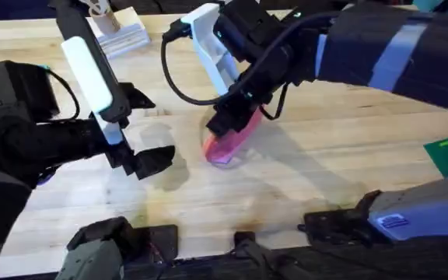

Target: Unzip the bag, pick up the pens from the table one at a time and place them inside, then zip the bag closed.

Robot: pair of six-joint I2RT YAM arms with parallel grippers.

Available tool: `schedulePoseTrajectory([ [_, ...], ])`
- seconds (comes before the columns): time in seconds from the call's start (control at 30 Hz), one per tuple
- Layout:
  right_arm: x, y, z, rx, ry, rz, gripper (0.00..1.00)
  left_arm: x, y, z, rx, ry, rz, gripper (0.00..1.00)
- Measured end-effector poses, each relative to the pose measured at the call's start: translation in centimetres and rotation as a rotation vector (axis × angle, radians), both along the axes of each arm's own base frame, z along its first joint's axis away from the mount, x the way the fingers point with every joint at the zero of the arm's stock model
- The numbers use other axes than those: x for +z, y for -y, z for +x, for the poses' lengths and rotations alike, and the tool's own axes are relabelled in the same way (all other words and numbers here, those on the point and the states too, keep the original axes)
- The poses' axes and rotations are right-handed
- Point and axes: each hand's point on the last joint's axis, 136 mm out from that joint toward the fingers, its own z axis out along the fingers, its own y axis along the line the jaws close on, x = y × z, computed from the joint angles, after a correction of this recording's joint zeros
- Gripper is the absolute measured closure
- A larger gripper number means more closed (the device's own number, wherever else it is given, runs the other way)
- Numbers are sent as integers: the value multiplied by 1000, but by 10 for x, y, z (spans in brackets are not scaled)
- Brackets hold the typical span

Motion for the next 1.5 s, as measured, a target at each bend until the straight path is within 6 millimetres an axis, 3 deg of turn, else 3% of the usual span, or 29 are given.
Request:
schedulePoseTrajectory([
  [0.53, 1, 0, 0, 0, 4, 3, 970, 0, 0, 0, 0, 0, 0, 8],
  [0.77, 25, 2, 1, -4, 66, 41, 970, 0, 0, 0, 0, -1, 0, 8],
  [0.83, 41, 1, 5, -8, 121, 75, 969, 1, 1, 0, -4, 1, -9, 8],
  [1.0, 50, -5, 13, -13, 174, 109, 969, 7, 15, -3, -53, -18, -117, 8],
  [1.23, 56, -9, 27, -50, 226, 127, 969, -2, 27, 0, -90, -122, -254, 8],
  [1.5, 58, -9, 33, -76, 248, 130, 969, -2, 35, 1, -158, -123, -343, 8],
])
